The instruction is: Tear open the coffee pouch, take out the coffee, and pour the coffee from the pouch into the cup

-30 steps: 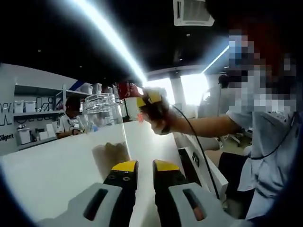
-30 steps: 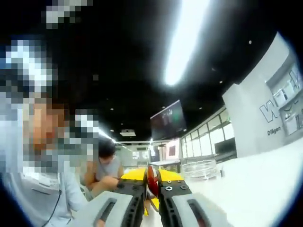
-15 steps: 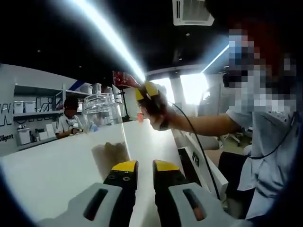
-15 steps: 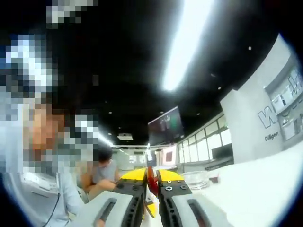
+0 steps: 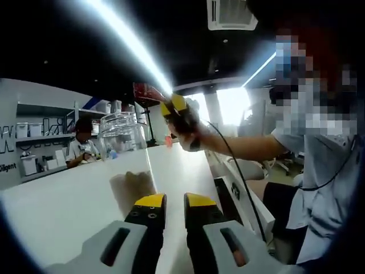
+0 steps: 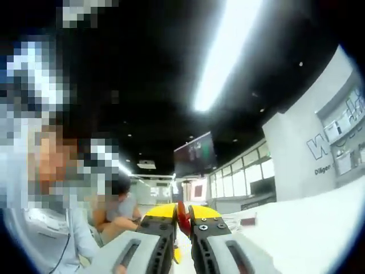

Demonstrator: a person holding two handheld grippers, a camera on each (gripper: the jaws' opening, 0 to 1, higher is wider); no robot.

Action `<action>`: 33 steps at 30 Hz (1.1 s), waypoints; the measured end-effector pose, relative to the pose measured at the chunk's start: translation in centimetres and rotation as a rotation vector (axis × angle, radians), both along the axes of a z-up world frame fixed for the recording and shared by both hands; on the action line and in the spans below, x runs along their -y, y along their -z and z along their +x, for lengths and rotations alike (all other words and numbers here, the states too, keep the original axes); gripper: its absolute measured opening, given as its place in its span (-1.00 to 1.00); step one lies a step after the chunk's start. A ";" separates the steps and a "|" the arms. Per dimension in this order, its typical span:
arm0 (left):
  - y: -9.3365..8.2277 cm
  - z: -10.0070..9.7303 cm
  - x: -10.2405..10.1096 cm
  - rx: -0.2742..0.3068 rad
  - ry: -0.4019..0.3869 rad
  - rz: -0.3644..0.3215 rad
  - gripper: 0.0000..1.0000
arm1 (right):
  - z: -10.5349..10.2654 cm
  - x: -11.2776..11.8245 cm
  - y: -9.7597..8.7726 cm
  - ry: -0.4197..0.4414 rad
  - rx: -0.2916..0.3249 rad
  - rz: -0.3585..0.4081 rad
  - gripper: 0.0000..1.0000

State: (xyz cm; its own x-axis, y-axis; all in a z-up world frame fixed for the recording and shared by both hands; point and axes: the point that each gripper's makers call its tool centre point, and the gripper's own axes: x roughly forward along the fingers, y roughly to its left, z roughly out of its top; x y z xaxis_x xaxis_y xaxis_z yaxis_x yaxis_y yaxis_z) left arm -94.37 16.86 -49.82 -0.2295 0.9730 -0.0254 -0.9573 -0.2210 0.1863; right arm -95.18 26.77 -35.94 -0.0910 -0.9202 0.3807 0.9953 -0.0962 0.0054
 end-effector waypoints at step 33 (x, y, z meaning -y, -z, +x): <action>0.1 0.0 0.0 -0.008 0.000 -0.011 -0.69 | -2.6 -1.8 0.1 0.095 0.038 0.056 -0.81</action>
State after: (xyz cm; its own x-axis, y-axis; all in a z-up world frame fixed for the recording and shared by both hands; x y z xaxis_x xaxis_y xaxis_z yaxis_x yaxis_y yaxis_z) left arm -94.37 16.87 -49.97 -0.2302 0.9726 -0.0339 -0.9558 -0.2194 0.1959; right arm -97.75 28.56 -36.04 -0.1922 -0.9263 0.3239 0.9809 -0.1913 0.0350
